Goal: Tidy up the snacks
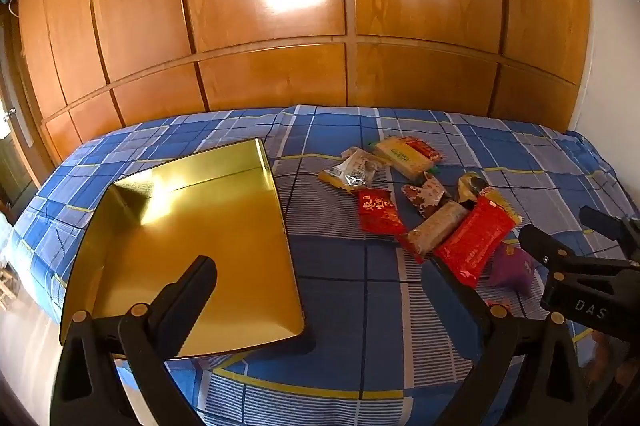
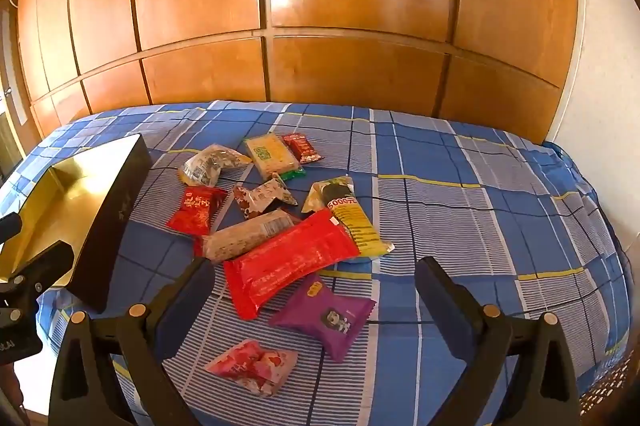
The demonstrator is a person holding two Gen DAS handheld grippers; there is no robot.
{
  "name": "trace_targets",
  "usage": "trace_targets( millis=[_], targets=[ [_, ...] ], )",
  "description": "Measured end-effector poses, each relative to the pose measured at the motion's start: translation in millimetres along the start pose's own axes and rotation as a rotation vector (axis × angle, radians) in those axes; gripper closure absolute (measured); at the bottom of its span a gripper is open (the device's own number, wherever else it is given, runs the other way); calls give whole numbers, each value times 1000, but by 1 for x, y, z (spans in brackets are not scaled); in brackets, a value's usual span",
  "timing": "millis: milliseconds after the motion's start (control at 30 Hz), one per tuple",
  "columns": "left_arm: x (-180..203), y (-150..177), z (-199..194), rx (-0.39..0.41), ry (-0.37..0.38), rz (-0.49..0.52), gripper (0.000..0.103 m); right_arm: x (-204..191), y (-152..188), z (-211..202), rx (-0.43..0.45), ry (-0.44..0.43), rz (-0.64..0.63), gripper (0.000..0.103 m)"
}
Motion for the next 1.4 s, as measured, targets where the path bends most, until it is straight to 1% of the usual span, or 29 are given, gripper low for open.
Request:
trace_targets(
  millis=[367, 567, 633, 767, 800, 967, 1000, 1233, 1267, 1300, 1400],
  targets=[
    [13, -3, -3, 17, 26, 30, 0, 8, -2, 2, 4, 2, 2, 2],
    [21, -2, -4, 14, 46, 47, 0, 14, -2, -3, -4, 22, 13, 2],
    [23, -1, -4, 13, 50, 52, 0, 15, -2, -3, 2, 26, 18, 2],
    [29, -1, -4, 13, 65, 70, 0, 19, -7, -4, 45, 24, 51, 2],
    [31, -1, -4, 12, 70, 74, 0, 21, -6, -4, 42, 29, 50, 2],
    [47, 1, -2, 2, 114, 112, 0, 35, -9, -5, 59, 48, 68, 2],
    [51, 2, -1, -4, 129, 123, 0, 38, -9, -6, 59, 54, 70, 2],
    [94, 18, 8, -91, 298, 191, 0, 74, -3, -11, 31, 120, 63, 2],
    [101, 21, 9, -103, 327, 198, 0, 79, -1, -11, 26, 128, 68, 2],
    [111, 26, 11, -126, 374, 208, 1, 85, -1, -13, 31, 138, 65, 2],
    [133, 40, 15, -185, 469, 235, 10, 100, 0, -14, 29, 165, 70, 2]
  ],
)
Point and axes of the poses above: each gripper's, at about its wrist camera, not at the fingertips, and z roughly the way its jaws point, x to its right, y to its underside, the point moved 10 cm from there along z, roughly the way its jaws point, and after that the axes turned 15 degrees about x, right-handed, at the moved point
